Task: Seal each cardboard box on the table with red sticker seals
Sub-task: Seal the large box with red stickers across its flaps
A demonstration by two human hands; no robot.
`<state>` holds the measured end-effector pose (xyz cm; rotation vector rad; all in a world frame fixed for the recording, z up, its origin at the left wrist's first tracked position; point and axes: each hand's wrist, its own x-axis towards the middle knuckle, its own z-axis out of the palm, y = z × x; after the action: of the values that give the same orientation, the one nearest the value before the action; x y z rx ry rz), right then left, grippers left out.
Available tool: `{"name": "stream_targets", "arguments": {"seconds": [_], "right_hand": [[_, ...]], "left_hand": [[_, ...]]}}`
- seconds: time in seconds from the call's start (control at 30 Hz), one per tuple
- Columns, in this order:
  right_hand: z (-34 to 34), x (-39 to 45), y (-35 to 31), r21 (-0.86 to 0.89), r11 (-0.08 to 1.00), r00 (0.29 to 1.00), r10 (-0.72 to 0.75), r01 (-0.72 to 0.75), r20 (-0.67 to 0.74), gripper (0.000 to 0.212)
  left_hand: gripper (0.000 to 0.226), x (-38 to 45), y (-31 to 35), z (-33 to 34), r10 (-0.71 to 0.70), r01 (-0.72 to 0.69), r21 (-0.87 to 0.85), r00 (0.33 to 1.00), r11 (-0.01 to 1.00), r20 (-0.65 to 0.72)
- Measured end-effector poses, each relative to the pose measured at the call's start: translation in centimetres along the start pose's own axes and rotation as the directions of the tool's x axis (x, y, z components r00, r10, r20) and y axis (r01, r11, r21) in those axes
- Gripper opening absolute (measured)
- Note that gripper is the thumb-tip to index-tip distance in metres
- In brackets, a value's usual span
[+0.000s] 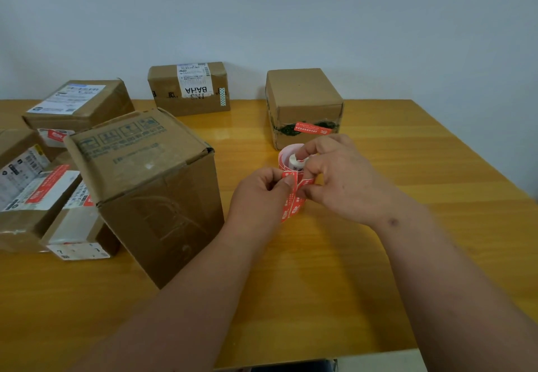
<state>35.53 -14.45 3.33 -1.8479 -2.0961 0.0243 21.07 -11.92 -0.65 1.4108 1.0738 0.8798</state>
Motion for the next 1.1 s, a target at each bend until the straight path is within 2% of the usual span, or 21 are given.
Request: {"name": "stream_targets", "arguments": {"seconds": [0.23, 0.37, 0.47, 0.8, 1.1], "right_hand": [[-0.48, -0.07, -0.03, 0.079, 0.996, 0.999, 0.035, -0.038, 0.029, 0.024], [-0.41, 0.19, -0.14, 0.045, 0.997, 0.994, 0.059, -0.064, 0.096, 0.024], [-0.29, 0.26, -0.12, 0.048, 0.997, 0.994, 0.063, -0.068, 0.093, 0.022], [-0.46, 0.39, -0.36, 0.055, 0.994, 0.989, 0.088, -0.095, 0.118, 0.024], [0.12, 0.42, -0.48, 0.021, 1.0, 0.999, 0.019, -0.02, 0.044, 0.02]], "left_hand": [[0.011, -0.16, 0.37, -0.26, 0.051, -0.051, -0.03, 0.999, 0.998, 0.0], [0.011, -0.39, 0.42, -0.24, 0.082, -0.083, -0.076, 0.997, 0.994, -0.012], [0.017, -0.75, 0.34, -0.31, 0.112, -0.111, -0.015, 0.994, 0.994, 0.015], [0.014, -0.53, 0.5, -0.32, 0.051, -0.05, 0.005, 0.999, 0.999, -0.019], [0.014, -0.3, 0.28, -0.23, -0.038, 0.032, -0.096, 0.997, 0.995, -0.061]]}}
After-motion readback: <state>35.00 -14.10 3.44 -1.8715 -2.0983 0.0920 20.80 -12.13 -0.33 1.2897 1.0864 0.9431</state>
